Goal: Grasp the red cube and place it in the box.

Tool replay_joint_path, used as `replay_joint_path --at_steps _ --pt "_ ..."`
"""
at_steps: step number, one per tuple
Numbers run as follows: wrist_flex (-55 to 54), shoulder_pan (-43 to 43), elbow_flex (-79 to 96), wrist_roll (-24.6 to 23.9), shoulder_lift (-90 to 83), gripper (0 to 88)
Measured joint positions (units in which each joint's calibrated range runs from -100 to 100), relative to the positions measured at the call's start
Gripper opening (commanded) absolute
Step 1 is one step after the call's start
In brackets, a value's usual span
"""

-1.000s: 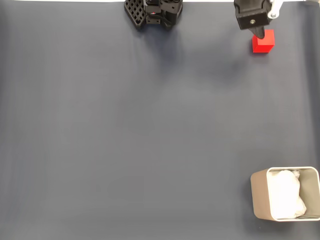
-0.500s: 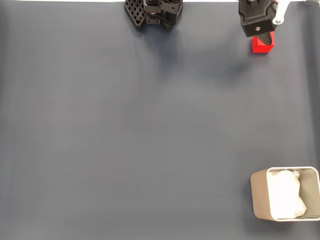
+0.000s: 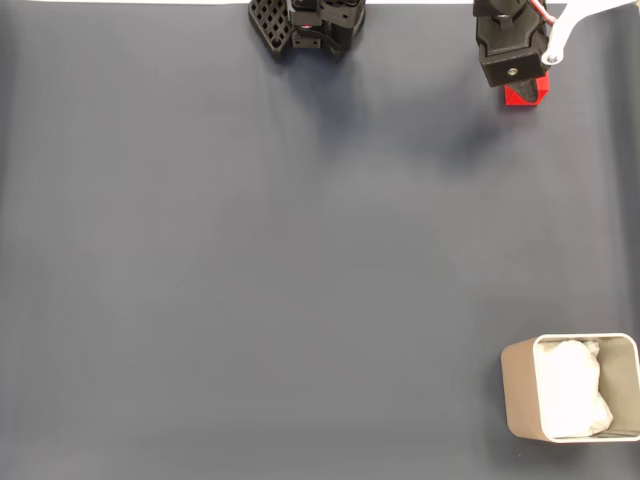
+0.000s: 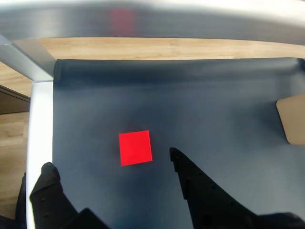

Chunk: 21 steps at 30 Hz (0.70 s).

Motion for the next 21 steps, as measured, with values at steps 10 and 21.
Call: replay_joint_path --at_steps 10,21 --pt "-1.67 -0.15 0.0 -1.17 2.61 50.1" --pt "-4.93 -0.15 0.0 -1.17 4.95 50.1"
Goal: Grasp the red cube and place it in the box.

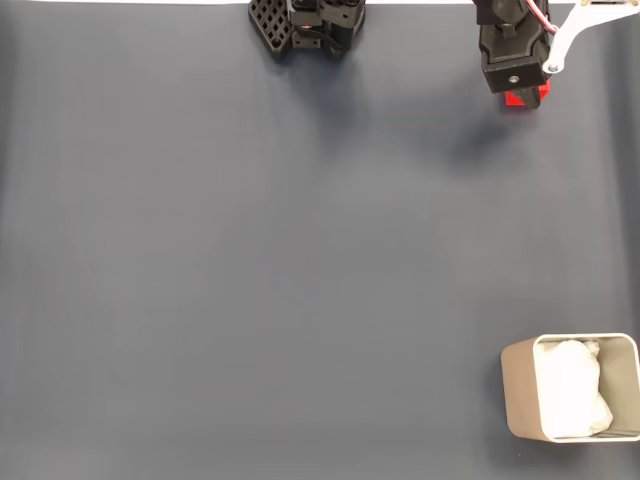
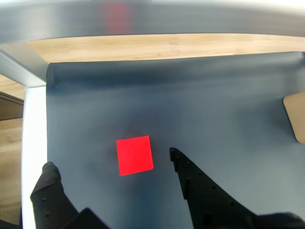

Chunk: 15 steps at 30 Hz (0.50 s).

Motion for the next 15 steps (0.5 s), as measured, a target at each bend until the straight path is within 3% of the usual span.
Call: replay_joint_path --at_steps 15 --pt "-3.1 -0.07 0.0 0.05 3.82 49.8"
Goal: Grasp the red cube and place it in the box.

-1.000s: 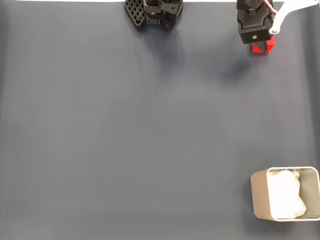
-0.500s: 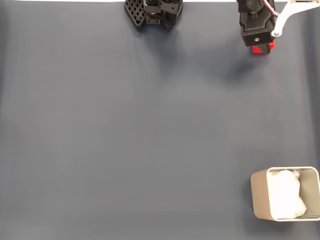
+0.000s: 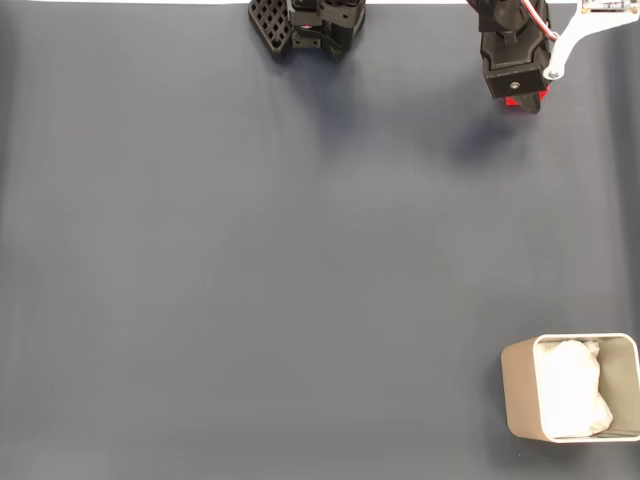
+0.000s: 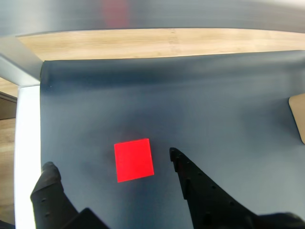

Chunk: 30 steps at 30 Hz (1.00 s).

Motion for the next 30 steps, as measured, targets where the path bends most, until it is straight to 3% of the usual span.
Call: replay_joint_path --at_steps 30 --pt "-3.5 -2.82 0.9 -3.42 3.47 49.7"
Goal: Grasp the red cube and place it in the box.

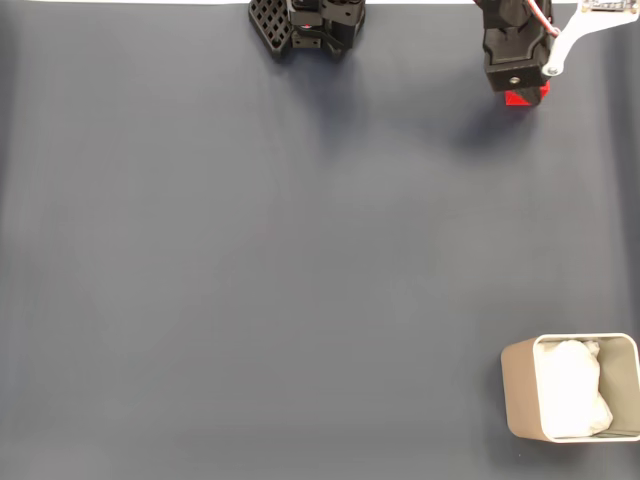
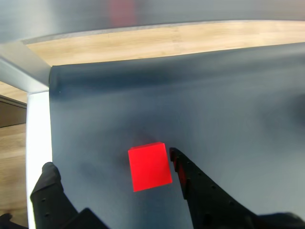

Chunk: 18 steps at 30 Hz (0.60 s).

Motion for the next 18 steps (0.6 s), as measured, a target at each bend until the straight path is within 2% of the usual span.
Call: replay_joint_path --at_steps 18 --pt "-2.7 -0.37 3.8 -0.59 0.0 49.7"
